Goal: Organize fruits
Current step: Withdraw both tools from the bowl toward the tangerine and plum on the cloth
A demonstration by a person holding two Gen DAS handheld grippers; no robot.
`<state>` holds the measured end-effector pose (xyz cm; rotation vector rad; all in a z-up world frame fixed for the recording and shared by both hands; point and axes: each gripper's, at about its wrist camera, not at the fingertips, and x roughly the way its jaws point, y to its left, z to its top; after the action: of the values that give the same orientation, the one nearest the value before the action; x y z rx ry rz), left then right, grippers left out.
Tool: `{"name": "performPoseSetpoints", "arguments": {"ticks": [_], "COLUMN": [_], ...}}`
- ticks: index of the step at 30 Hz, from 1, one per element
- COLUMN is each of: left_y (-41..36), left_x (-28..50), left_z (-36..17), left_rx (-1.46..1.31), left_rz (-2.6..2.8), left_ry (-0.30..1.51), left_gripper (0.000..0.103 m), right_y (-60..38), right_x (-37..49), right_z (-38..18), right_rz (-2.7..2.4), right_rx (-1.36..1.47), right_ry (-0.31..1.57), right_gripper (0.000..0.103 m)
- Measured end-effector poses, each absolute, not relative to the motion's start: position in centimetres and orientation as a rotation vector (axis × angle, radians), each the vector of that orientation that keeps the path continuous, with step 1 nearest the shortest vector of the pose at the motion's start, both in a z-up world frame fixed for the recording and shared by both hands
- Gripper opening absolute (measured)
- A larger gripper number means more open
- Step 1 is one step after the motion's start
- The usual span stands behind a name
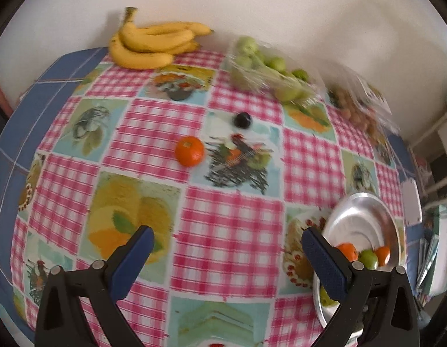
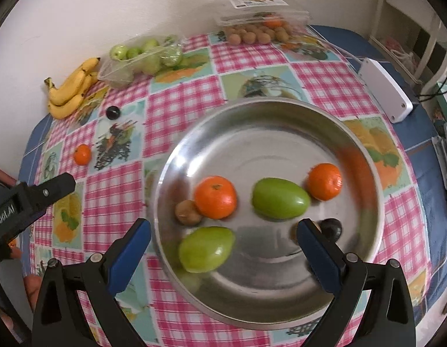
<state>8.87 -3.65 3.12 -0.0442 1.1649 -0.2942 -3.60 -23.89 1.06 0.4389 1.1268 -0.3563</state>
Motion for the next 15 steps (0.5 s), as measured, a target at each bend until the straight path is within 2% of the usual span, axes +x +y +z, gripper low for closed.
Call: {"name": "performPoseSetpoints", "arguments": {"ticks": [15], "left_y": [2.4], "left_x": [11.4], "left_z": [3.5], "left_rx": [-0.111], "left_rz": [-0.209], "left_ry": [1.144], "left_gripper": [0.103], "right_y": [-17.4], "right_x": [-0.5], "right_z": [1.0], "right_rz": [-0.214], "right_rx": [0.338], "right_ry": [1.134], "right_gripper": [0.101]}}
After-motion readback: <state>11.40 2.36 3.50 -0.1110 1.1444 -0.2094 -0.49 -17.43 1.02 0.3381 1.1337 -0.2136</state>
